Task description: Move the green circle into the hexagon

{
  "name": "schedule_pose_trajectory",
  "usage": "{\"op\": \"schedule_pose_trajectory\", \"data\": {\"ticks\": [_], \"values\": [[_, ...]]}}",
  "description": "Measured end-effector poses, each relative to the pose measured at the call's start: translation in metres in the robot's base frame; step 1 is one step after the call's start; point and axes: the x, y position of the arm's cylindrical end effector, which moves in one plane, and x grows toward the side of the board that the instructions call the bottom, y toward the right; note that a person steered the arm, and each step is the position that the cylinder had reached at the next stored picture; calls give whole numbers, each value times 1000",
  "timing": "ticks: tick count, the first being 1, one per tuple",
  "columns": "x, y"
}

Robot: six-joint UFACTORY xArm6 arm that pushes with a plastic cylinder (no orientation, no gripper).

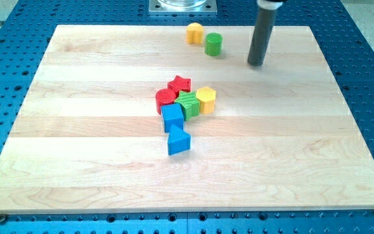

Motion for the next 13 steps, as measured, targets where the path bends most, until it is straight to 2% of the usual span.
{"op": "schedule_pose_trajectory", "data": {"ticks": [1, 2, 3, 4, 5, 6, 8, 9, 10, 11, 12, 13], "values": [[-66, 6], [-98, -25], [-96, -101], [-71, -144], [-38, -115], [-68, -103], [51, -93], [30, -74], [80, -38], [104, -23], [63, -41], [71, -83]]}}
